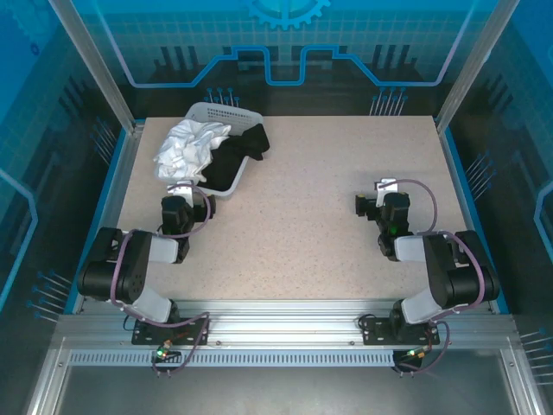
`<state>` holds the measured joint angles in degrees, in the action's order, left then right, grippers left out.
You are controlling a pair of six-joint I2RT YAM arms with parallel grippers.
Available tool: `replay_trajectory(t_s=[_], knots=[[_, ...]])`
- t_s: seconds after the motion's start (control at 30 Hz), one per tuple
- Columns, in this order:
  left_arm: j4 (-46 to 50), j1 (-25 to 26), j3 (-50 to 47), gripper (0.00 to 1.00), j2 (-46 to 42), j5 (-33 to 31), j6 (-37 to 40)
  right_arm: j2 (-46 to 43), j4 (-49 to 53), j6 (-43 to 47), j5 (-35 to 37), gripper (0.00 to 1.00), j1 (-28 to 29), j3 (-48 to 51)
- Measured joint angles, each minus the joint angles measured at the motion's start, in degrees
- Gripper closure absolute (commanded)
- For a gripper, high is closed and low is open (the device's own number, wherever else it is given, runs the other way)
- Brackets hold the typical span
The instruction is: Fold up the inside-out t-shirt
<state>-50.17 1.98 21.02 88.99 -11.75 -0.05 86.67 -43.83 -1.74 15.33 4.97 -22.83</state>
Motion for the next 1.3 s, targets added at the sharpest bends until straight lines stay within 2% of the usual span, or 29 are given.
replay_trajectory(t_s=[1.03, 1.17, 1.3], knots=[[0.2, 0.0, 0.0, 0.01, -0.3, -0.4, 0.0, -0.1, 0.0, 0.0, 0.1, 0.0, 0.2, 0.0], [9.8, 0.0, 0.5, 0.01, -7.8, -3.7, -1.6, -4.2, 3.8, 0.1, 1.7, 0.0, 1.8, -0.2], [25.6, -0.3, 6.2, 0.01, -20.9, -7.8, -7.9, -16.3, 17.6, -5.7, 3.6, 0.0, 0.8, -4.1]])
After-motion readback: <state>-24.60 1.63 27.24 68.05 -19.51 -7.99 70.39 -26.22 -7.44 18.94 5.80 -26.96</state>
